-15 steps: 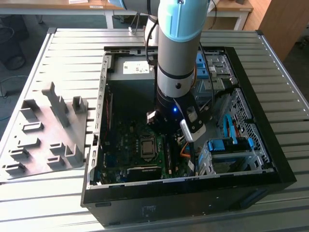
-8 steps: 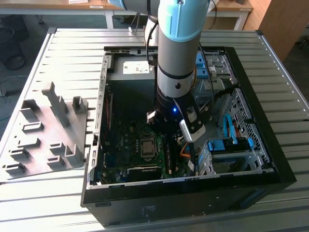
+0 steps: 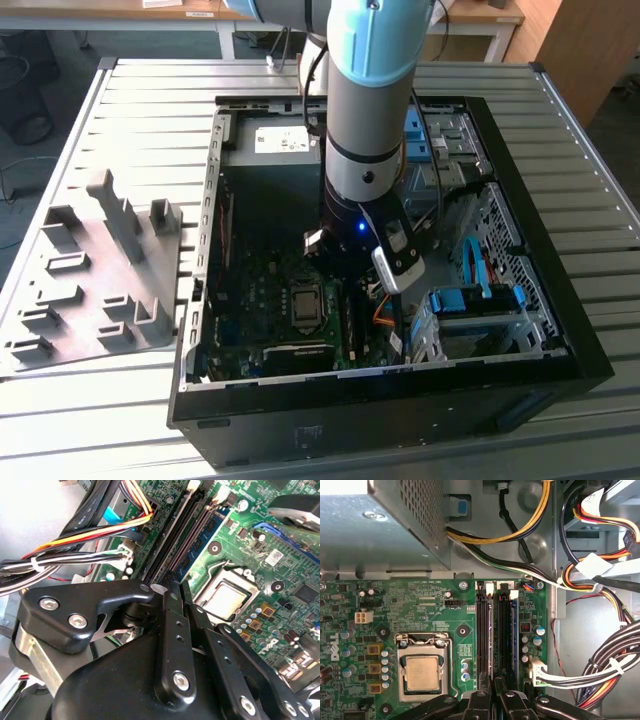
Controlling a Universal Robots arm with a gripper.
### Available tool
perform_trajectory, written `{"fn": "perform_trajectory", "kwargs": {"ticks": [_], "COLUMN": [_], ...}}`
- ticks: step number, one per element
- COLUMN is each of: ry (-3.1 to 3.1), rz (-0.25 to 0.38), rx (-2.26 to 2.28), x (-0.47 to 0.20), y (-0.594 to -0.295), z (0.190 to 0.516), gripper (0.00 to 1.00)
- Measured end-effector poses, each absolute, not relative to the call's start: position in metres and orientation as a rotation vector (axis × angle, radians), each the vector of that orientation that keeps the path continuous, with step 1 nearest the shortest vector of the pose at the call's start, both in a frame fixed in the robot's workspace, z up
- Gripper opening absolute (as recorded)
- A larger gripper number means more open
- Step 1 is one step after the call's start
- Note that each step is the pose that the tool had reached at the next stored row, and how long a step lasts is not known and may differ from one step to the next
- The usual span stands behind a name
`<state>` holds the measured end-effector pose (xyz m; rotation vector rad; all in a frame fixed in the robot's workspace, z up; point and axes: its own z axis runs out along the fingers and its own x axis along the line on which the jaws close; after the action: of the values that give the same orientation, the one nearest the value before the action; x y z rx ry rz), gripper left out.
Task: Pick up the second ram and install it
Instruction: 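Insert the second ram into the second slot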
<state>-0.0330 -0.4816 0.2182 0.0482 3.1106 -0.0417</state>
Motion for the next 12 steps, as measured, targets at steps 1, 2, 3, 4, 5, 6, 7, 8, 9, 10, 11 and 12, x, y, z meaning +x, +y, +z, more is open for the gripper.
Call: {"fn": "perform_trajectory", "kwargs": {"ticks": [1, 2, 3, 4, 5, 6, 7, 8, 9, 10, 11, 12], "ry": [3.111, 3.111, 3.111, 3.111, 3.111, 3.111, 3.111, 3.111, 3.111, 3.111, 3.110, 3.111], "rz": [-0.042, -0.042, -0.042, -0.042, -0.042, -0.042, -0.042, -0.042, -0.042, -0.042, -0.042, -0.042], "rx": [0.048, 0.048, 0.048, 0.048, 0.048, 0.048, 0.048, 0.048, 0.048, 0.048, 0.048, 0.048], "x": [-0.0329, -0.0329, -0.0329, -0.0329, -0.0329, -0.0329, -0.0329, -0.0329, -0.0330, -0.0329, -0.0329, -0.0329], "y": [-0.4814, -0.4813, -0.4813, -0.4812, -0.4811, -0.4810, -0.4808, -0.4806, -0.4803, -0.4799, -0.4796, -0.4795], "z": [0.2179, 0.2177, 0.2176, 0.2173, 0.2170, 0.2167, 0.2164, 0.2162, 0.2159, 0.2157, 0.2155, 0.2156], "gripper": [0.14, 0.14, 0.14, 0.14, 0.14, 0.14, 0.14, 0.14, 0.14, 0.14, 0.14, 0.14]}}
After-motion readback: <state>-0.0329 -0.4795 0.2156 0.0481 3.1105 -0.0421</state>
